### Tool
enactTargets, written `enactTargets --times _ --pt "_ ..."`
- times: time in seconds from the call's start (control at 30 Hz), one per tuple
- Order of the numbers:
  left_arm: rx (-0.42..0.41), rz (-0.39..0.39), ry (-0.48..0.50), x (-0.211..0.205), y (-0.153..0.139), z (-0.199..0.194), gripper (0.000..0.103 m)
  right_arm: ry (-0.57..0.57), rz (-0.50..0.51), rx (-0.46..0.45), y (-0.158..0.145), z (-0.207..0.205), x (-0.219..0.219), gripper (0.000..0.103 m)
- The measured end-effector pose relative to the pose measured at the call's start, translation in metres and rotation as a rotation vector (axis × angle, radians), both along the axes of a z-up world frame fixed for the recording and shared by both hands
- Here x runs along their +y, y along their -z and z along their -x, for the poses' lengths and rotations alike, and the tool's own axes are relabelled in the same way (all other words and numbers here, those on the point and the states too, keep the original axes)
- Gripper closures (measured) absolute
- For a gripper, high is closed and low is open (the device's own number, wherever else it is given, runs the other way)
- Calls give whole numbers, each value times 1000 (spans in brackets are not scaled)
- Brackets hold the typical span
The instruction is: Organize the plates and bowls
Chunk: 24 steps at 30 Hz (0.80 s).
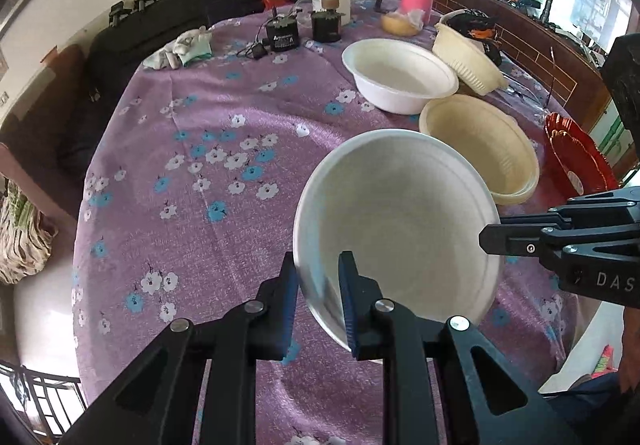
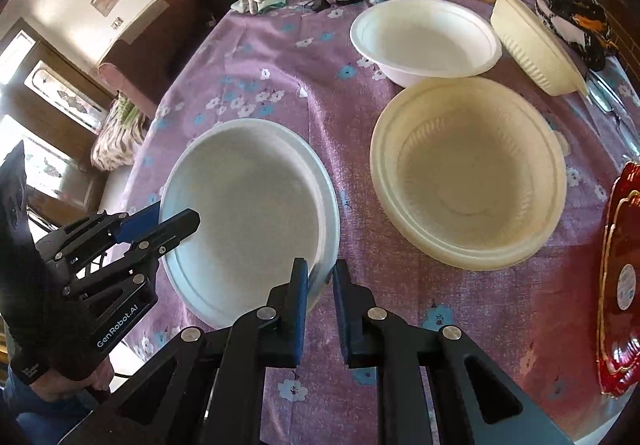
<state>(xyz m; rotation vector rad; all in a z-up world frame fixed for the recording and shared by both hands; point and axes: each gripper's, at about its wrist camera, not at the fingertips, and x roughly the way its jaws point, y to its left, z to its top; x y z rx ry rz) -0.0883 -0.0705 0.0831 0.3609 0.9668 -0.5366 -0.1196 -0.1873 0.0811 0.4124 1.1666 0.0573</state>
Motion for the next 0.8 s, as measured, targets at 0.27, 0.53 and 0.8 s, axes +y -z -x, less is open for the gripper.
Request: enactTargets --times 0.27,0.53,0.8 --pt "-51 -7 19 -18 -16 14 83 7 7 -36 -13 13 -14 89" --pt "-94 -22 61 -43 -28 26 83 42 1 -75 -24 29 -35 89" --pt "-121 -37 114 -71 -34 36 83 93 -5 -98 -30 48 -59 89"
